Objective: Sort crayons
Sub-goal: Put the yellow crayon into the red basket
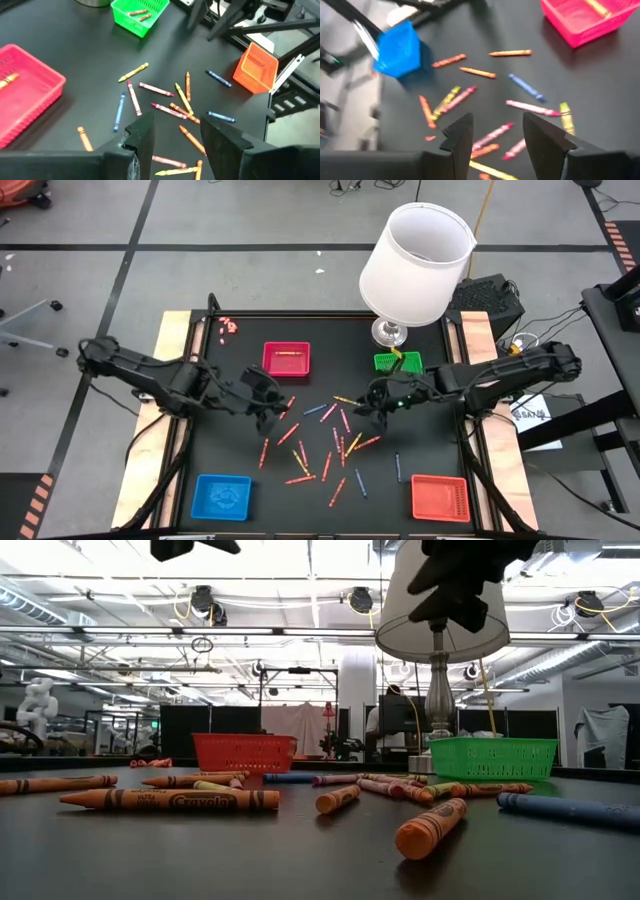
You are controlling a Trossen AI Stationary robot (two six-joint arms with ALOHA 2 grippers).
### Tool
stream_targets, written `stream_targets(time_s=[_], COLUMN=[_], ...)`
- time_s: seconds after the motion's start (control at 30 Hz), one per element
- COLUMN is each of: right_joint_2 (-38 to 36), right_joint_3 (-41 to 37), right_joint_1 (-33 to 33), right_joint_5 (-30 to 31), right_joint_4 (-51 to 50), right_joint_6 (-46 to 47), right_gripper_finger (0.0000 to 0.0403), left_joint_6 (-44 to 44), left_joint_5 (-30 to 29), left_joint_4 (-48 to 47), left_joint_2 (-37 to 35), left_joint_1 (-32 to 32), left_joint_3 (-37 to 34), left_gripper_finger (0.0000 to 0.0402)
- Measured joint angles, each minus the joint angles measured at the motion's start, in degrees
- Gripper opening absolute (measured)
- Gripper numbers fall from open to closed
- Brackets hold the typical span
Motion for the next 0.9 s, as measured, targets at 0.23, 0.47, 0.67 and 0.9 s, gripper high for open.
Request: stream_targets(time_s=[0.23,0.47,0.67,0.9], right_joint_2=[2.1,5.7,8.4,11.9], right_joint_3=[2.2,2.2,2.2,2.2], right_joint_1=[-3.0,-3.2,-3.2,-3.5], right_joint_5=[-3.1,-4.7,-4.5,-4.7], right_joint_4=[-7.4,-8.2,-8.8,-9.0], right_joint_6=[-8.3,-12.9,-14.2,-13.9], right_gripper_finger=[0.0155,0.0155,0.0155,0.0155], left_joint_6=[-1.2,-1.7,-1.7,-3.2], left_joint_5=[-1.4,-2.7,-5.6,-6.8], left_joint_4=[9.2,10.0,9.6,9.4], left_joint_2=[4.1,4.9,4.8,4.8], left_joint_1=[-0.4,-1.0,-1.0,-1.0], left_joint_3=[0.0,-0.1,-0.1,-0.1], left_gripper_finger=[0.0160,0.0160,0.0160,0.0160])
